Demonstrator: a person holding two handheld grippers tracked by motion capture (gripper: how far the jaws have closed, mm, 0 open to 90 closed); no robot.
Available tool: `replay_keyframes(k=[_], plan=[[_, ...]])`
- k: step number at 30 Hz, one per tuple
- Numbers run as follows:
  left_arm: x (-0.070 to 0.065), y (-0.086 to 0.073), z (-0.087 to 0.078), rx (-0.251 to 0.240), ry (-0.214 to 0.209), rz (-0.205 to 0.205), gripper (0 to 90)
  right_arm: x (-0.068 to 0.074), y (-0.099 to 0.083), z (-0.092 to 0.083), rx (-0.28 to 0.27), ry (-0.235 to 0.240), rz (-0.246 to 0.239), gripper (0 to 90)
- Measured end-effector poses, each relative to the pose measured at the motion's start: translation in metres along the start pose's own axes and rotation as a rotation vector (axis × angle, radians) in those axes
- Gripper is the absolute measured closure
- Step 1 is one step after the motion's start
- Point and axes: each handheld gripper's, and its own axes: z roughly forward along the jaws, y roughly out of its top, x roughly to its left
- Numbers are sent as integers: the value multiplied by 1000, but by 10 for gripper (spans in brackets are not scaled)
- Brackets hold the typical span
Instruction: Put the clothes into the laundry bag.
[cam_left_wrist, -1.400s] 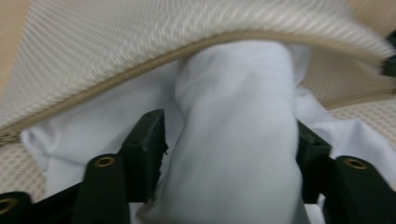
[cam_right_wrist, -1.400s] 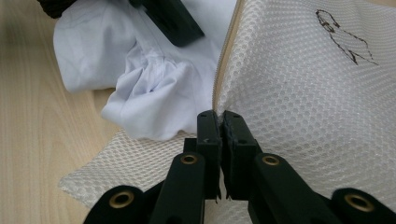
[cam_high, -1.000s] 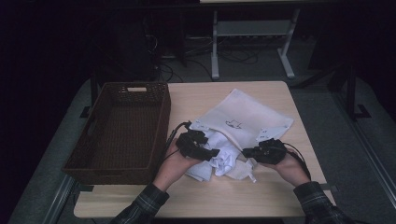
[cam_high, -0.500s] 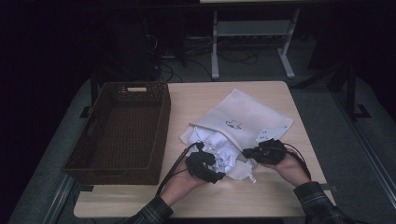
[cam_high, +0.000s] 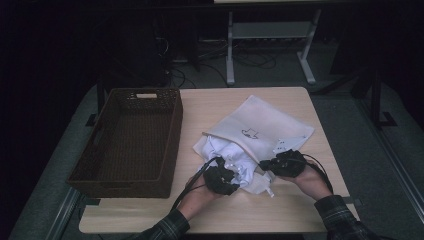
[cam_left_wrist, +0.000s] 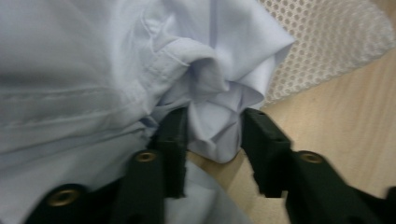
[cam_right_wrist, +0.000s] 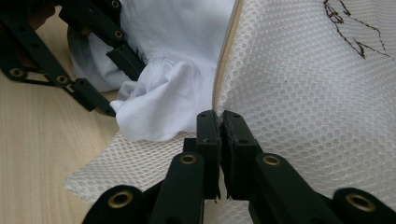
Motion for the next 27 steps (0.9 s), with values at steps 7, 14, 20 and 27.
replay_keyframes(k=[7, 14, 20, 27], plan=[[8, 0, -5, -22, -41, -38, 890, -1, -1, 0, -3, 4, 2, 850], [4, 7, -18, -68, -65, -38, 895, -1, -2, 0, -3, 3, 0, 850], [4, 14, -24, -123, -70, -46, 895, -1, -1, -1, -7, 1, 0, 850], [10, 30, -17, -143, -26, -48, 895, 0, 1, -5, -21, -1, 1, 856]])
